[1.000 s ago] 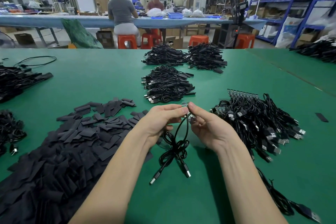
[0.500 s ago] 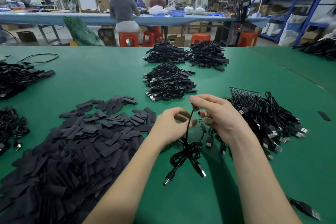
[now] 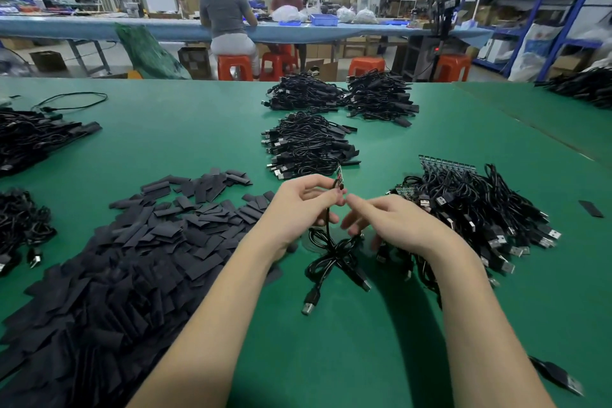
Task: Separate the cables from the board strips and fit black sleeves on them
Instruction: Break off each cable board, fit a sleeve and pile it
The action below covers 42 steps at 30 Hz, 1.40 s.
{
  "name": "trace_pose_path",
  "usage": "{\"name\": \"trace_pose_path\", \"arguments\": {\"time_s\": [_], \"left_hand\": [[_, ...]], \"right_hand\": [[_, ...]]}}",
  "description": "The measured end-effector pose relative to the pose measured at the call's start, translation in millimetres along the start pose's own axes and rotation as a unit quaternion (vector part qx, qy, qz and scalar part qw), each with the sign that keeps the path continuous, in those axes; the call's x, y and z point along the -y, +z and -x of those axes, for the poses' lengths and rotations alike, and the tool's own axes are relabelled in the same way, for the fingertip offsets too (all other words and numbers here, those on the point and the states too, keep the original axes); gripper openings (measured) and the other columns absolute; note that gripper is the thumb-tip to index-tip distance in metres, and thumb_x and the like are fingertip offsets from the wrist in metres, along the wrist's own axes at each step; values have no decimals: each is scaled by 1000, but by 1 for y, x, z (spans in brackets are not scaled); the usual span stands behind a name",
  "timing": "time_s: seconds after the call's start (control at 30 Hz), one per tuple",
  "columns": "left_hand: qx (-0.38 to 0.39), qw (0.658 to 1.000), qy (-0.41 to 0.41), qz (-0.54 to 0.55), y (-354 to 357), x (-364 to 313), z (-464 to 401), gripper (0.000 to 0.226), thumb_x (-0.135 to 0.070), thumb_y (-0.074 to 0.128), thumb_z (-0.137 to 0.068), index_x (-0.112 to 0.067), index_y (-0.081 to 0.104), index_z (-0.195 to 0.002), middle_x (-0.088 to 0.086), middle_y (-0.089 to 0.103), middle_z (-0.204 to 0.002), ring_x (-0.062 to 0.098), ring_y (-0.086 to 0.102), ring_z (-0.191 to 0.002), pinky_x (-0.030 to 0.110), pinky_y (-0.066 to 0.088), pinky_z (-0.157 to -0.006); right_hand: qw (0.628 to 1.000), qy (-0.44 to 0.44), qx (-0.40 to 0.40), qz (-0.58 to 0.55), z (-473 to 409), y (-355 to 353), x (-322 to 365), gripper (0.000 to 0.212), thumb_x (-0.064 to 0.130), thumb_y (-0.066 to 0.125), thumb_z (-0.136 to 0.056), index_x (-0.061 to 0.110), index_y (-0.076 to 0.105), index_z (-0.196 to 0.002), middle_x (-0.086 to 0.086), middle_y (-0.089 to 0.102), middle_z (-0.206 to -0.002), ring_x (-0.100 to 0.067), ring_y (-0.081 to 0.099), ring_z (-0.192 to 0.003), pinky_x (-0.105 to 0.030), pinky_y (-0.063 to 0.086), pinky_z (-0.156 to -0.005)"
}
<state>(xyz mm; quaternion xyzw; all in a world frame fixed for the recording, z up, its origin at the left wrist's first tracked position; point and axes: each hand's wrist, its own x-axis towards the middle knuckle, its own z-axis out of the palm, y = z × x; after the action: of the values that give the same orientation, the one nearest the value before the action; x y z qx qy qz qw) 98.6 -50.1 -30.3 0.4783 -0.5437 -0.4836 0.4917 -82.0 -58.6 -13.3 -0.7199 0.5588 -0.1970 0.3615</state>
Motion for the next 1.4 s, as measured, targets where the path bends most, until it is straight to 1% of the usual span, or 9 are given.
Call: {"name": "trace_pose_path", "arguments": {"time_s": [0.17, 0.27, 0.4, 0.57, 0.73, 0.87, 1.07, 1.2, 1.4], "left_hand": [[0, 1000, 2, -28, -3, 5, -1, 8, -15, 65, -98, -18, 71, -94, -8, 73, -78, 7, 65, -61, 17, 50, -56], [-1, 999, 9, -45, -3, 6, -1, 10, -16, 65, -97, -21, 72, -91, -9, 73, -77, 5, 65, -61, 17, 49, -55], [-48, 998, 17, -42, -3, 5, -3, 9, -15, 65, -96, -20, 72, -93, -5, 72, -81, 10, 65, -59, 18, 47, -54], [-84, 996, 4, 13, -5, 4, -4, 5, -16, 68, -95, -16, 73, -95, 3, 71, -93, 8, 68, -62, 18, 51, -57], [-6, 997, -12, -81, -12, 0, -2, 14, -30, 62, -99, -36, 71, -108, -4, 75, -102, 3, 66, -91, 26, 51, -83], [68, 996, -59, 8, -16, 2, 1, 21, -13, 62, -99, -21, 68, -117, 2, 65, -83, 12, 60, -72, 17, 49, -63], [40, 998, -37, -36, -14, 5, -1, 20, -13, 72, -92, -10, 71, -111, 9, 78, -95, 11, 69, -79, 22, 57, -70], [-28, 998, -42, 34, -21, 4, -4, 8, -11, 65, -97, -11, 72, -101, 3, 72, -88, 14, 73, -76, 19, 56, -63], [44, 993, -90, 57, -21, -4, -1, 9, -11, 60, -98, -17, 65, -93, 3, 75, -95, 18, 73, -79, 23, 55, -65]], "right_hand": [[998, -32, 19, 54, -3, 5, -3, 49, 67, 60, -89, 28, 74, -63, 8, 53, -53, -10, 46, -47, -25, 37, -54], [997, -57, 33, -28, -2, 2, -4, 53, 70, 67, -78, 18, 68, -63, 4, 41, -52, -13, 35, -48, -24, 28, -47], [992, -62, 71, -84, -1, -4, -8, 21, 39, 86, -76, 25, 74, -86, 6, 62, -74, -10, 57, -59, -20, 44, -56], [997, -71, 24, -5, -4, 2, -11, 22, 16, 89, -75, 29, 75, -86, 4, 69, -92, -14, 68, -69, -31, 54, -65], [988, -109, -37, -102, -4, 2, -14, 15, 17, 83, -83, 29, 74, -85, 1, 77, -87, -12, 72, -78, -31, 52, -76], [969, -92, -76, -214, -2, 0, -16, 14, 13, 83, -83, 23, 76, -90, 4, 75, -102, -28, 75, -93, -55, 53, -100], [974, -74, -83, -198, -7, 8, -11, 29, 6, 86, -76, 25, 71, -93, 7, 74, -105, -15, 70, -83, -33, 55, -92], [982, -48, -78, -168, -4, 0, -16, 39, -4, 77, -81, 29, 70, -102, 10, 74, -109, -29, 73, -98, -36, 54, -96], [988, -23, -22, -154, -1, -2, -14, 17, 39, 74, -90, 26, 72, -101, 7, 79, -90, -7, 70, -85, -29, 49, -86]]}}
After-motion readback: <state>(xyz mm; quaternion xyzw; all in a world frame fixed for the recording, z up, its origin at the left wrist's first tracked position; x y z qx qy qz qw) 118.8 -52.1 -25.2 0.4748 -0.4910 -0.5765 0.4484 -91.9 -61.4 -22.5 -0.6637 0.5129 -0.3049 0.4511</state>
